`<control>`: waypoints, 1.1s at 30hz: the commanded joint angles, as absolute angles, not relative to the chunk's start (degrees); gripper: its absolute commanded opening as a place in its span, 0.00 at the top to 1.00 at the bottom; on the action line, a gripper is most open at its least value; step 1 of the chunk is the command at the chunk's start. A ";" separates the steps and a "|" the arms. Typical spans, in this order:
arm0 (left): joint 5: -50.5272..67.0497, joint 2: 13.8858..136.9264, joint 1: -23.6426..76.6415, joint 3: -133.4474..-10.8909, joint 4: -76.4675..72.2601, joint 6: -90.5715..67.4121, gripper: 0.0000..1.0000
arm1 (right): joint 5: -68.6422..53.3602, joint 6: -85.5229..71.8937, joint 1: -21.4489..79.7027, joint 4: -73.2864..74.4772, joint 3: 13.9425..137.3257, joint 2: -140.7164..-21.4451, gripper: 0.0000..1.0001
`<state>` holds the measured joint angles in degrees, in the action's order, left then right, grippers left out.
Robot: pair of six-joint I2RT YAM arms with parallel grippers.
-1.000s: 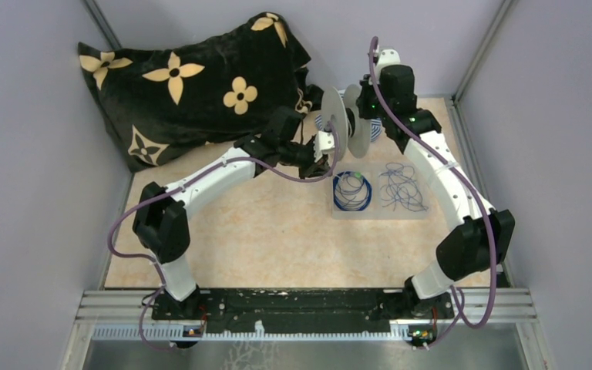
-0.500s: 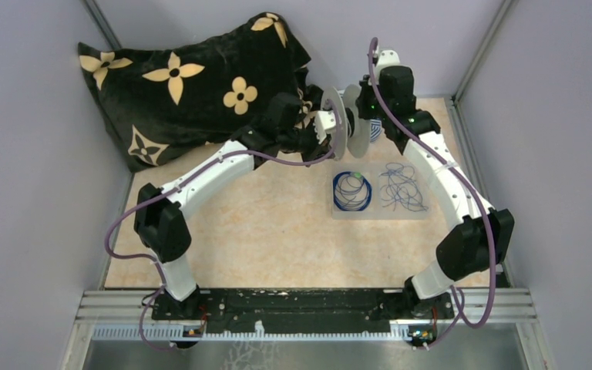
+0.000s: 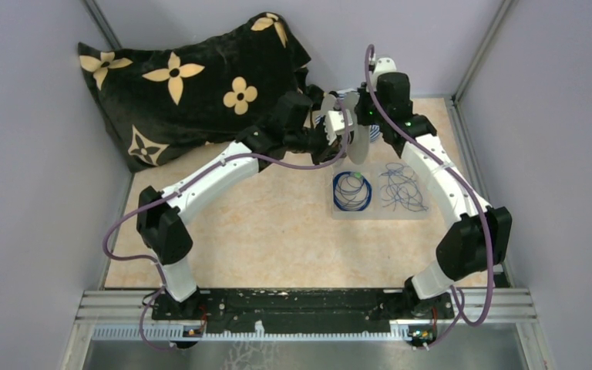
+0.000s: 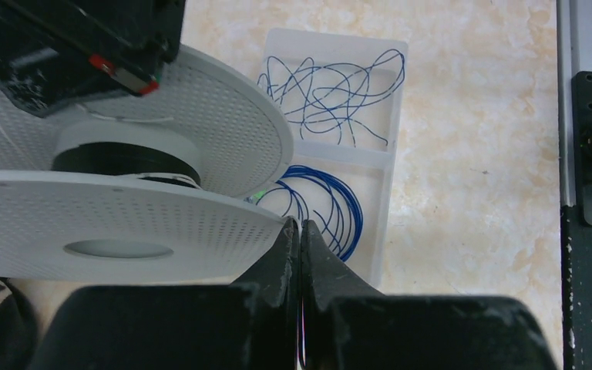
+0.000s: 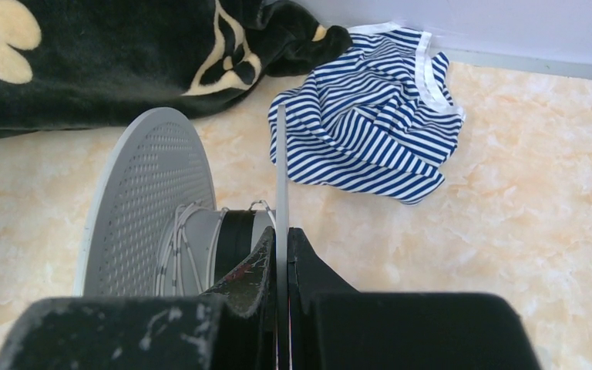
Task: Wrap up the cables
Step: Wrap the cable around the cable reel.
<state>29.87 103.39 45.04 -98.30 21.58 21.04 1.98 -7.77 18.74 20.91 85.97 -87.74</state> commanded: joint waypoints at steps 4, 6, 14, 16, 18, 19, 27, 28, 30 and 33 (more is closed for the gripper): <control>24.26 104.09 45.35 -102.49 18.25 18.18 1.00 | 0.91 -8.58 19.25 14.77 84.33 -84.87 1.00; 22.23 104.84 45.33 -104.28 18.70 17.60 1.00 | 0.48 -8.53 19.25 14.77 83.86 -84.65 1.00; 13.49 106.33 45.35 -106.98 18.12 18.83 0.97 | 0.01 -8.00 19.51 14.21 81.33 -83.28 1.00; 11.61 106.58 45.35 -107.20 17.83 19.38 0.95 | -0.21 -7.87 19.51 14.16 80.77 -82.71 1.00; 10.25 106.76 45.33 -107.40 17.60 19.95 0.93 | -0.55 -7.79 19.51 14.26 80.45 -82.18 1.00; 9.73 106.82 45.35 -107.34 17.44 20.07 0.92 | -0.65 -7.76 19.56 14.26 80.31 -81.82 1.00; 9.54 106.80 45.26 -107.37 17.41 20.19 0.86 | -1.33 -7.68 19.51 14.14 79.33 -80.22 1.00; 9.30 106.73 45.22 -107.31 17.47 20.13 0.85 | -1.40 -7.66 19.51 14.01 79.09 -80.00 1.00; 9.03 106.59 45.26 -107.12 17.49 20.19 0.85 | -1.68 -7.65 19.51 13.70 78.62 -79.62 1.00; 8.69 106.59 45.21 -106.92 17.40 20.11 0.85 | -2.24 -7.78 19.51 13.45 78.27 -79.20 1.00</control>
